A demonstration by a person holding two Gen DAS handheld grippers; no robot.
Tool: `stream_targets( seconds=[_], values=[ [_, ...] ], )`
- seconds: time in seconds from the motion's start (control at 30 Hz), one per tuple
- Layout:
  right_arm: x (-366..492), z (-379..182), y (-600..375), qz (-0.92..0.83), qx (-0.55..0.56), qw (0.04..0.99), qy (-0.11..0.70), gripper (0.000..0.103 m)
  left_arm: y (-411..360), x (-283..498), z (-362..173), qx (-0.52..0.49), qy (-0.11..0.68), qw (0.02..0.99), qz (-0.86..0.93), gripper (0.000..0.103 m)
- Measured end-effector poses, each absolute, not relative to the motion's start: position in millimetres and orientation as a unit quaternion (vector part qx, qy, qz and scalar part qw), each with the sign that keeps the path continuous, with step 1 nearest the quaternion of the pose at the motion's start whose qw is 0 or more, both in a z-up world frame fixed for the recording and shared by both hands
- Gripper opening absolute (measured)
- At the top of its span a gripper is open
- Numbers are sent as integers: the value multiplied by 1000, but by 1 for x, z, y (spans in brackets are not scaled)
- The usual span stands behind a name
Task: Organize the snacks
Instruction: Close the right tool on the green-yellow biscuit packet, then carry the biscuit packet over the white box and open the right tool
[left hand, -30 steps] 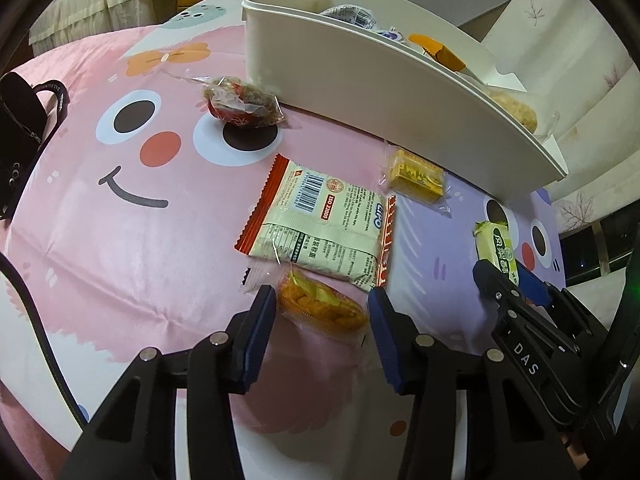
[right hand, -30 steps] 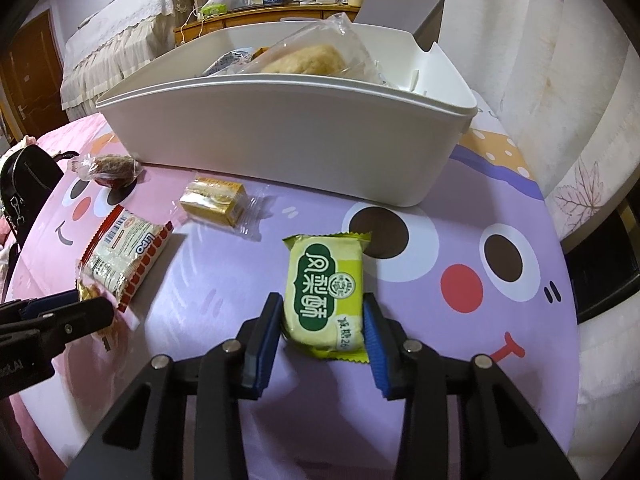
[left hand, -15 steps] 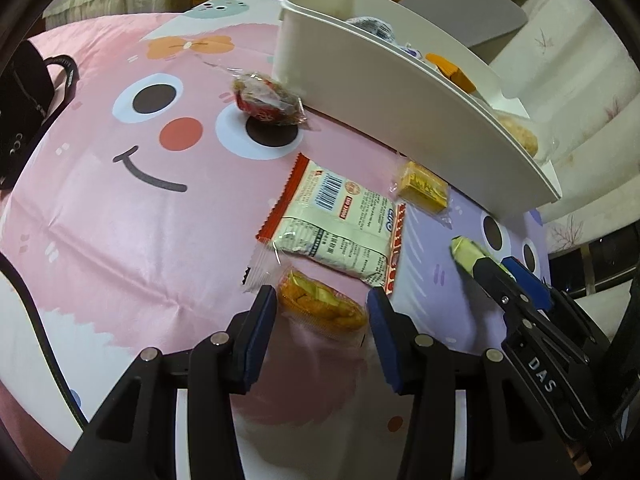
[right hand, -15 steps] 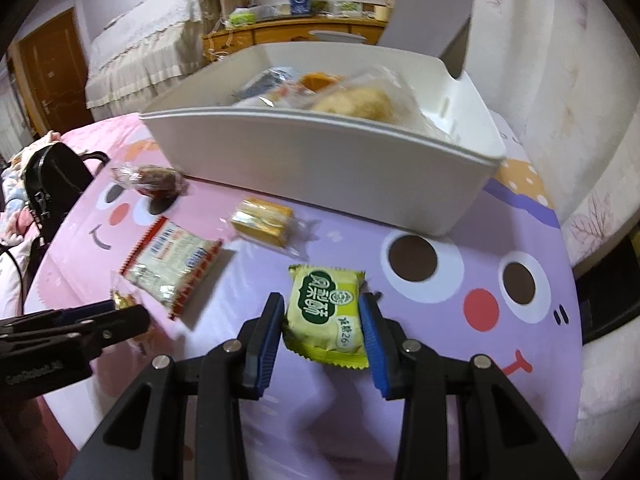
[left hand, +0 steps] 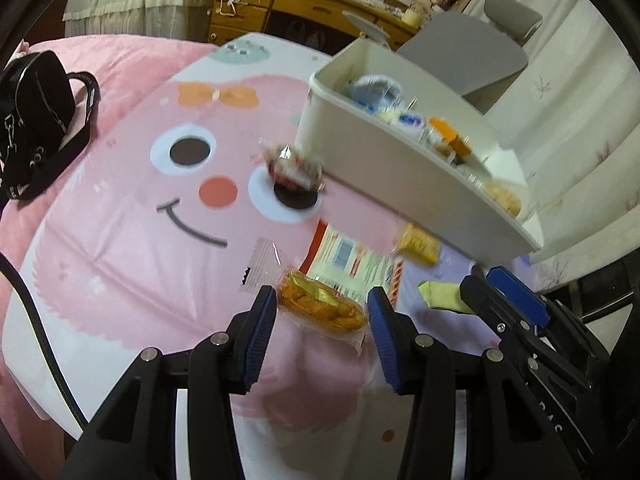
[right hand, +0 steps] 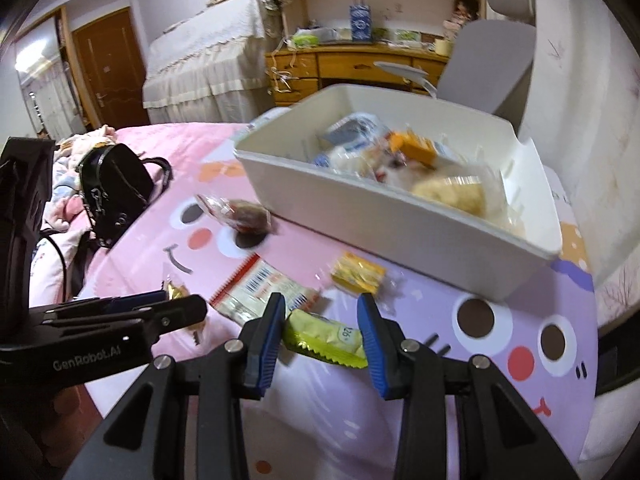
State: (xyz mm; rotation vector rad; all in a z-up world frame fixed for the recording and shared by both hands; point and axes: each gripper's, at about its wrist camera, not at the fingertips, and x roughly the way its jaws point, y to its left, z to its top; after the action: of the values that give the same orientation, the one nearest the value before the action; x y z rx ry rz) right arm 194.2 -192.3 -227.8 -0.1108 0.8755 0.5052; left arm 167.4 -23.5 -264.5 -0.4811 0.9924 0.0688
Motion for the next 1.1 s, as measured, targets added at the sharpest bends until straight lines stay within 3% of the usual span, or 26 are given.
stream_targets(
  seconds=[0.47,0.93,0.97,1.0,1.07,1.1],
  values=[
    [234,-159,-196,258,-4,899,355,38,-30,225,-192,-185,390,902,10,46],
    [286,-149,-246,157,-8,928,339,39,-61,304,-177,-145,376,914,-38,47],
    [289,-150,-250,149,-5,927,344,41,-63,306,-176,-146,375,914,-42,54],
    [292,-152,-254,143,-1,925,351,41,-64,307,-176,-147,375,914,-41,69],
    [295,-155,-259,140,5,923,359,47,-66,305,-177,-154,371,915,-35,81],
    [296,-157,-260,137,5,922,362,51,-66,304,-177,-158,371,914,-38,81]
  ],
)
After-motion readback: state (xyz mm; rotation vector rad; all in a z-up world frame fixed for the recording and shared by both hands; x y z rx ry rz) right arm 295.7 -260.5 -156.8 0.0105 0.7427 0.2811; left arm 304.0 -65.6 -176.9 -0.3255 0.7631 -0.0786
